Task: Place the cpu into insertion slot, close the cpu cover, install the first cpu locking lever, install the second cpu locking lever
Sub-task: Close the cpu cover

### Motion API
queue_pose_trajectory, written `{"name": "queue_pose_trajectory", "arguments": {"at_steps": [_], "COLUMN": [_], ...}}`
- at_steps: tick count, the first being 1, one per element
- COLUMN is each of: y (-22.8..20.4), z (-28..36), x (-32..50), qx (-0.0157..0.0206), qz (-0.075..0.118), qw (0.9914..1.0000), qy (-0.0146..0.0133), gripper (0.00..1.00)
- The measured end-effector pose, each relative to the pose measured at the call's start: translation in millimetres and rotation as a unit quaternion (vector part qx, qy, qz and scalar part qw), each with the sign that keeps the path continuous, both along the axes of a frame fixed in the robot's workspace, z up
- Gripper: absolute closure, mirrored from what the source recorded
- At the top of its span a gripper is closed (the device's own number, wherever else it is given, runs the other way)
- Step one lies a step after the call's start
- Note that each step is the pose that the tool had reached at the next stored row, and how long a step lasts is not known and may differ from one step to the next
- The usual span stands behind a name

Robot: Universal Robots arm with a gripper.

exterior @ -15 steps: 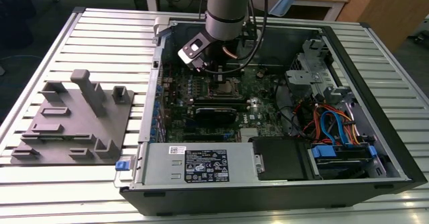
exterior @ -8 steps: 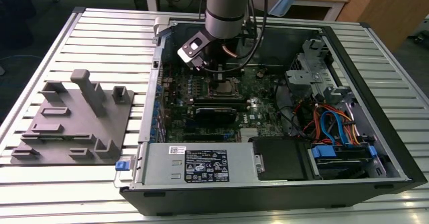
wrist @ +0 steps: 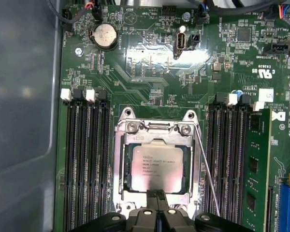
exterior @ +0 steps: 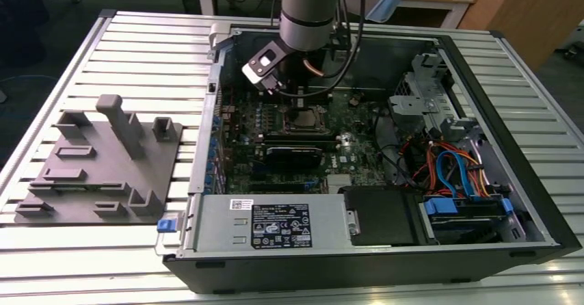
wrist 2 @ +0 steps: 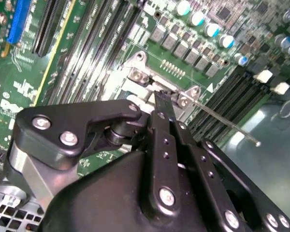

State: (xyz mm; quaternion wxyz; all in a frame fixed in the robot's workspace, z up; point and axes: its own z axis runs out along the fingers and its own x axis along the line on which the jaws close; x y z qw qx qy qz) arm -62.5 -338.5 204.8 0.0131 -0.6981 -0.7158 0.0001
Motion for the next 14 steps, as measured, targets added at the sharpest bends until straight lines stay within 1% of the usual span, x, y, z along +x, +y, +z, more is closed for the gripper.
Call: {"name": "queue_pose_trajectory", "arguments": {"at_steps": [10,14], "y": [0.0,0.0], "z": [-0.9,-1.0], "x": [19.2,22.0], "qx": [-0.0001,0.0], "qz": [0.0,0.0], "qw": [1.0,1.0], "qy": [0.0,0.0], "gripper": [0.9,0.9]}}
